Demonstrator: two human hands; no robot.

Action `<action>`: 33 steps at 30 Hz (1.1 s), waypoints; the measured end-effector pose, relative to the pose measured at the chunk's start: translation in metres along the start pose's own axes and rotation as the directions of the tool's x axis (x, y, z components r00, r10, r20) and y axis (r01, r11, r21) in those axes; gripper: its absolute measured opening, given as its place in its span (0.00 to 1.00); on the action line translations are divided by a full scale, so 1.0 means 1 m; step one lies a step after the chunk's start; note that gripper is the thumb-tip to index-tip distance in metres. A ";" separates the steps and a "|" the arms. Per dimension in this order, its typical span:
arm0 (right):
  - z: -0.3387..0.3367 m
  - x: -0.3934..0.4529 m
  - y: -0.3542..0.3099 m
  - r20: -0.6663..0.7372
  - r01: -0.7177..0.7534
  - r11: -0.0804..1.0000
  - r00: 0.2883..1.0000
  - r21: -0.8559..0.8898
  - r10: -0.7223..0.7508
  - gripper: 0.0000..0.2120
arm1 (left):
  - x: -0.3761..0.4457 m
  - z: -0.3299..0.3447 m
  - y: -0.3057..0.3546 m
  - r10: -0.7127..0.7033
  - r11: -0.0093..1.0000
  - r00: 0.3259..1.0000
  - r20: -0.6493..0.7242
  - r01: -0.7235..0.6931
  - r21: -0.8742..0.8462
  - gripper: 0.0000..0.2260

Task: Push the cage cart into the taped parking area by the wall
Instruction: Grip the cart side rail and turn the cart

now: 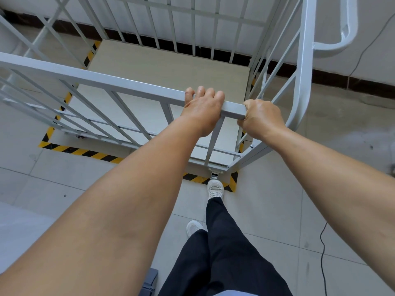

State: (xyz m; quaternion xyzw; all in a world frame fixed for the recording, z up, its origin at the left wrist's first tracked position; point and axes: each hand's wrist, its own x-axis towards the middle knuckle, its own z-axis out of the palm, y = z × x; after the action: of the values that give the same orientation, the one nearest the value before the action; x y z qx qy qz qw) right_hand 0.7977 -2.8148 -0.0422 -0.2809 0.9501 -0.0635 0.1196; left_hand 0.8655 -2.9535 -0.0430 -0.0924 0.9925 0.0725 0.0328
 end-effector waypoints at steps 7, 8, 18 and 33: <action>0.001 0.003 -0.004 -0.006 -0.023 1.000 1.000 -0.021 0.022 0.07 | 0.000 0.001 -0.001 -0.007 1.000 1.000 -0.013 0.007 -0.008 0.09; 0.001 0.003 -0.004 -0.004 -0.025 0.999 1.000 -0.022 0.025 0.07 | 0.000 0.000 -0.001 -0.009 1.000 1.000 -0.011 0.009 -0.009 0.09; -0.001 0.003 -0.005 0.026 -0.035 0.999 0.999 -0.022 0.035 0.06 | -0.001 0.000 -0.001 -0.027 0.999 1.000 0.004 0.027 -0.028 0.07; -0.015 -0.004 0.010 0.173 0.074 0.979 0.979 0.190 -0.107 0.22 | -0.014 -0.016 0.030 -0.199 0.976 0.970 0.140 0.209 -0.060 0.30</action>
State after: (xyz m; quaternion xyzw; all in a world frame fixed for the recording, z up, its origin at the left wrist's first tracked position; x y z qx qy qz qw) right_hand 0.7916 -2.8034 -0.0290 -0.3165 0.9114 -0.1299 0.2285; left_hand 0.8722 -2.9240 -0.0215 -0.1900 0.9700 0.1115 0.1027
